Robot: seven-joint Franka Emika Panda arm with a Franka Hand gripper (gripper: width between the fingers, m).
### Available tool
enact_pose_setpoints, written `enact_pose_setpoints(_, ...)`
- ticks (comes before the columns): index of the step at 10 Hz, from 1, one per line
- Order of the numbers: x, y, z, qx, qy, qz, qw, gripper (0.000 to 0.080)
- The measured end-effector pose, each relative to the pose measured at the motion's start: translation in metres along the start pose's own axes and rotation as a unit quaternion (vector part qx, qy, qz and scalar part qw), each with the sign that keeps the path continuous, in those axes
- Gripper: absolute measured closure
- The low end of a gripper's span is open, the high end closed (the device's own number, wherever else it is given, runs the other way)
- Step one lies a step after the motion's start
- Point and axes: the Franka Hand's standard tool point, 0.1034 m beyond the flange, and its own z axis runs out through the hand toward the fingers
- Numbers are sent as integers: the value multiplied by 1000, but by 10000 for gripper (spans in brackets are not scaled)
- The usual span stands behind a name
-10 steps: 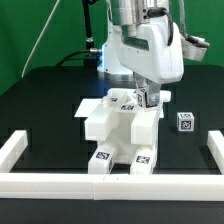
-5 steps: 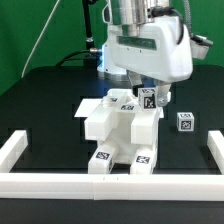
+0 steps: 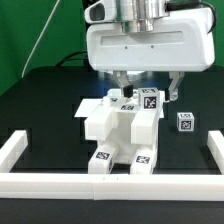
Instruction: Assemble chair
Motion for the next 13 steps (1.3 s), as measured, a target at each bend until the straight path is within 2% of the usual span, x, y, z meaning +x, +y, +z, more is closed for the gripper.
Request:
enact_pose_setpoints(1,0,-1,2,-18,2,-99,995,151)
enact_pose_setpoints(2,-1,0,8,-30,-3,-213,977,151)
enact_pose_setpoints(3,-3,1,10,-33,-8,-247,968,151)
enact_pose_setpoints(4,-3,1,10,-33,-6,-223,974,151)
enact_pose_setpoints(6,-3,1,10,-33,-6,-218,975,402)
enact_pose_setpoints(7,-3,1,10,-33,-6,-196,980,402)
enact_pose_setpoints(8,-3,1,10,-33,-4,-158,987,534)
enact_pose_setpoints(13,-4,-4,11,-32,6,56,998,534)
